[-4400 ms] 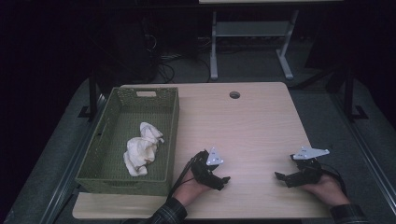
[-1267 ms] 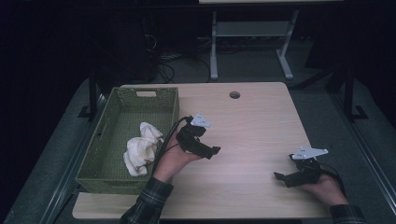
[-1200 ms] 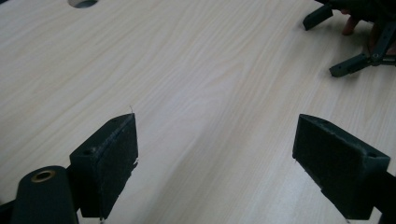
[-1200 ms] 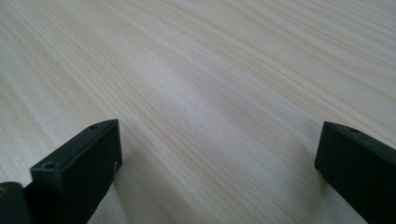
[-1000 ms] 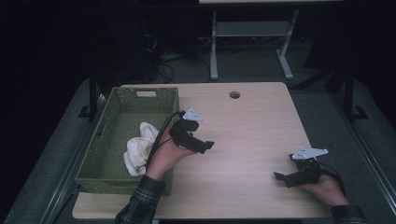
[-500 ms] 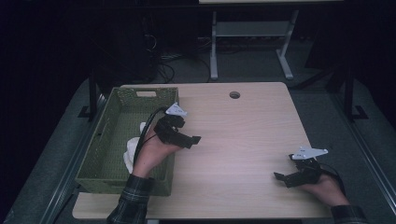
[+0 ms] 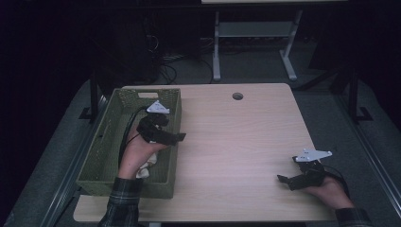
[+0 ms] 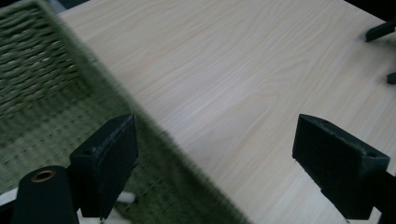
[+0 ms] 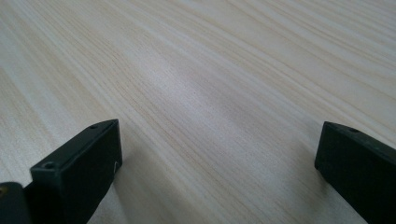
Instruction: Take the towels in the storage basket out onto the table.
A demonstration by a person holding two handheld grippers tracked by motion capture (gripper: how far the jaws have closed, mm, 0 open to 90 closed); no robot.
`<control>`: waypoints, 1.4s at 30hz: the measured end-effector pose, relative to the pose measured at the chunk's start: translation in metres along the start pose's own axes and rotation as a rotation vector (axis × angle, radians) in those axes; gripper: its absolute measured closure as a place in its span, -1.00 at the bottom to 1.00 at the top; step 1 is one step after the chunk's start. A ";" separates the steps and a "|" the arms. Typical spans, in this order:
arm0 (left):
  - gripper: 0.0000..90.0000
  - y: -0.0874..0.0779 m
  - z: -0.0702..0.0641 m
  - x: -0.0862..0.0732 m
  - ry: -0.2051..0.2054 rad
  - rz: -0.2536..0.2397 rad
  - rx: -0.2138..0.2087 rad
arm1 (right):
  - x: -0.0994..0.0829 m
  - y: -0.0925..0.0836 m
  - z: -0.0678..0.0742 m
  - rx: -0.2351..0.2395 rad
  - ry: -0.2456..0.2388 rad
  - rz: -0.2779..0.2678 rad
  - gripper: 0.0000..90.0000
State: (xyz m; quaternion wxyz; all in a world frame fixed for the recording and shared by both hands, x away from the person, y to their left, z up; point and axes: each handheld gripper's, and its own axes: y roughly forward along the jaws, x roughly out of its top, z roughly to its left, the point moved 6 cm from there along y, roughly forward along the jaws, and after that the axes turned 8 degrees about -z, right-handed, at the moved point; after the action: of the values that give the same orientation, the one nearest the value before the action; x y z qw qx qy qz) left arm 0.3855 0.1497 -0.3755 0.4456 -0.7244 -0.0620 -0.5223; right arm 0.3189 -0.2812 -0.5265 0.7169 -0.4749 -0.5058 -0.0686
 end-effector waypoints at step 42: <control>-0.70 0.011 0.088 -0.102 -0.149 0.278 0.220 | 0.000 0.000 0.000 0.000 0.001 0.001 -1.00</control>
State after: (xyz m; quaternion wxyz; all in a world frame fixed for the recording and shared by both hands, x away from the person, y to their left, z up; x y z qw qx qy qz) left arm 0.4076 0.2437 -0.4702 0.5841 -0.7095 -0.0510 -0.3909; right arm 0.3187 -0.2812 -0.5265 0.7172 -0.4752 -0.5051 -0.0684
